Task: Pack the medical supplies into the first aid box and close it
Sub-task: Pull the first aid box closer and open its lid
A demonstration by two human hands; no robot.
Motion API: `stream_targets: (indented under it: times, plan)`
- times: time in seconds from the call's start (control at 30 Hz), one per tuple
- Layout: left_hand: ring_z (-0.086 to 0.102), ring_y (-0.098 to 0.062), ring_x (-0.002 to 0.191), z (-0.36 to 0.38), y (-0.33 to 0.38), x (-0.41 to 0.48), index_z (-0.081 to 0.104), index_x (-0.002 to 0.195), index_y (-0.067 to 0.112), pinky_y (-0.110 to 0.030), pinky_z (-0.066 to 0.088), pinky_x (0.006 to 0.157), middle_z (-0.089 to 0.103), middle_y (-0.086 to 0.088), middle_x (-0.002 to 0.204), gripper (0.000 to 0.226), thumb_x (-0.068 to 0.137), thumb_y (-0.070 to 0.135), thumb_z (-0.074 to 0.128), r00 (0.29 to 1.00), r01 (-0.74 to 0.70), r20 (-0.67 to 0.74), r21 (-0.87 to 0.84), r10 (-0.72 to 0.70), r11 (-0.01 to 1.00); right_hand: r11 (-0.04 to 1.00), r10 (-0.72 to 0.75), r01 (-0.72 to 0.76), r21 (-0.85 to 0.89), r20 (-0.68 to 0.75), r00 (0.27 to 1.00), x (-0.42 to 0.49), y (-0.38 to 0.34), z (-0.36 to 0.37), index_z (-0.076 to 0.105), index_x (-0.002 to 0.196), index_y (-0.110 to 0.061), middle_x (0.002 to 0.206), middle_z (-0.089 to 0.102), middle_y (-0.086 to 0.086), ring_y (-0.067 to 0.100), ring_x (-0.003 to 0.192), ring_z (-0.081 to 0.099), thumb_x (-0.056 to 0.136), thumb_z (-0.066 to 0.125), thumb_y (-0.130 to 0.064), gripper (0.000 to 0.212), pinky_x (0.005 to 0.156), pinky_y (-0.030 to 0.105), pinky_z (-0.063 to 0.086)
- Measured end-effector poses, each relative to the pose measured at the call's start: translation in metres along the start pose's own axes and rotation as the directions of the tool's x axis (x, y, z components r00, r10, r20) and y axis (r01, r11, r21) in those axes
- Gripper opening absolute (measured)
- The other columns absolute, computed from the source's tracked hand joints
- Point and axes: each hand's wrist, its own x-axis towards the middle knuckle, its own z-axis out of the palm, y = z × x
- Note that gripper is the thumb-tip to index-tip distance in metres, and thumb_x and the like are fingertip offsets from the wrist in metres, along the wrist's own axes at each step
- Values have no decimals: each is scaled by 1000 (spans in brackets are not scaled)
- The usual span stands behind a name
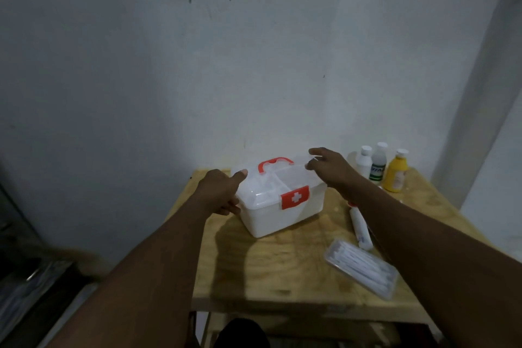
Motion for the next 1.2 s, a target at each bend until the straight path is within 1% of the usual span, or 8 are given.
stream_targets:
  times: [0.13,0.2,0.37,0.6,0.83,0.9,1.03,1.2]
  plan:
    - [77,-34,66,8,0,-10,45,133,2,-39,60,61,73,-21,81,61,96,50,53,999,16,38,-17,-15,1000,990,125,-141,-30,-309,943,-18,7,14,36,145,-12,149,44,15,35,133,47,85,64,-50,76,108,47,43]
    - [77,-34,66,14,1,-14,44,132,7,-42,61,65,73,-22,83,54,97,48,50,998,8,56,-36,-6,999,955,297,-266,131,-376,878,-29,7,26,28,146,-8,147,43,18,39,129,48,82,67,-53,88,105,49,45]
    - [76,-37,68,22,1,-21,51,118,9,-41,60,66,70,-21,80,42,97,45,48,999,-7,36,-66,9,998,603,569,-380,701,-44,821,-49,7,59,44,134,-11,119,61,12,31,97,62,81,70,-53,72,66,39,57]
    - [73,-32,64,18,-4,-18,55,119,10,-36,57,61,68,-20,83,48,95,51,51,999,-3,50,-60,6,998,593,519,-411,692,62,853,-52,7,51,62,112,-4,83,60,11,20,67,54,89,67,-47,49,65,34,56]
    - [71,-27,69,23,-8,-8,49,128,14,-34,58,59,69,-15,97,62,88,60,51,997,-20,-73,6,21,1000,547,484,-314,776,13,875,-51,-1,46,58,111,1,101,66,18,28,77,67,87,74,-25,39,69,41,62]
    - [72,-29,80,25,-12,-6,46,136,15,-35,60,63,66,-13,111,71,86,65,46,993,-23,-113,43,28,999,584,473,-307,752,-8,881,-51,0,47,57,109,1,100,66,19,29,75,68,88,74,-27,39,70,43,63]
    - [46,-36,134,29,-24,-11,24,154,27,-52,46,105,38,-12,153,99,76,87,38,942,-211,-183,327,281,921,760,438,-311,570,-96,894,-57,5,46,60,101,-4,95,71,16,27,70,71,88,72,-35,36,49,31,58]
    - [34,-28,142,33,-31,-14,19,154,39,-46,44,107,22,-3,161,131,45,98,59,908,-358,-55,418,416,835,909,244,-188,371,-112,963,-61,-12,26,66,100,0,80,70,15,22,61,69,90,68,-32,33,53,29,55]
